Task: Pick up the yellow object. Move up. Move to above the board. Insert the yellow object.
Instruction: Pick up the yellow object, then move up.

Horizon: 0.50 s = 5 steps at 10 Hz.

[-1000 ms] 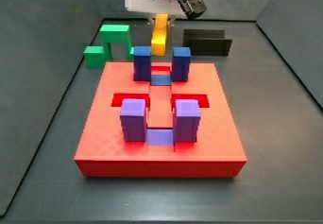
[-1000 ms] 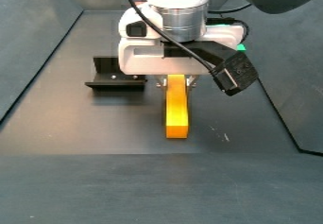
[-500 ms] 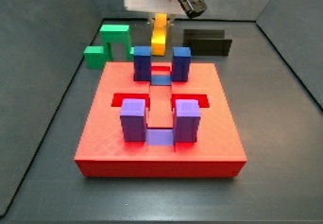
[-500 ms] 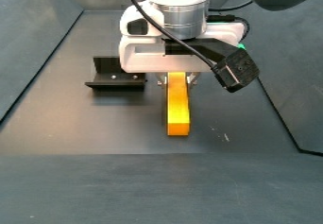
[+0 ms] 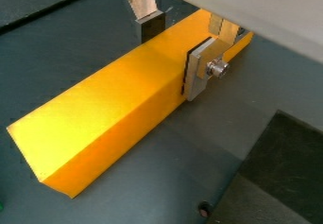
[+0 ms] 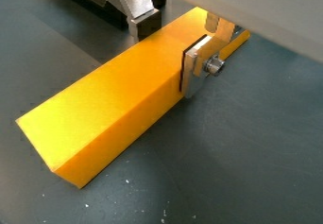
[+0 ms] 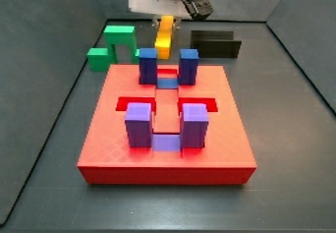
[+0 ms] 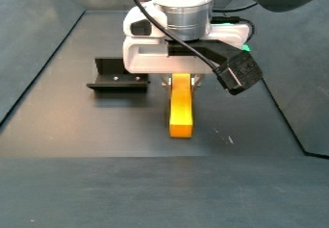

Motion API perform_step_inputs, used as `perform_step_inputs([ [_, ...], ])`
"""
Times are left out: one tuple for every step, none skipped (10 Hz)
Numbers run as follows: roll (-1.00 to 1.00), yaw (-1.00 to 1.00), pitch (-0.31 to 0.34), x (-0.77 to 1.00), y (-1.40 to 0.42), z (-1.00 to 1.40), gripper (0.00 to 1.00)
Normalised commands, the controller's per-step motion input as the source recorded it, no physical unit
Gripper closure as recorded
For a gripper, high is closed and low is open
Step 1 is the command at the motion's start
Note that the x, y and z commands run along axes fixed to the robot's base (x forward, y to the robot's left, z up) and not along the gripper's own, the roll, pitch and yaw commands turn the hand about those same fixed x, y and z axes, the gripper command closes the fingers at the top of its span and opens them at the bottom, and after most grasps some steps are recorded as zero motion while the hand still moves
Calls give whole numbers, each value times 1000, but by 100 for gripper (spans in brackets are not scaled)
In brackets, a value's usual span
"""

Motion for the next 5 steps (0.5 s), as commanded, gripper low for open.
perform_step_inputs([
  [0,0,0,0,0,0,100],
  [0,0,0,0,0,0,100],
  [0,0,0,0,0,0,100],
  [0,0,0,0,0,833,100],
  [-1,-58,9,29,-6,795,100],
])
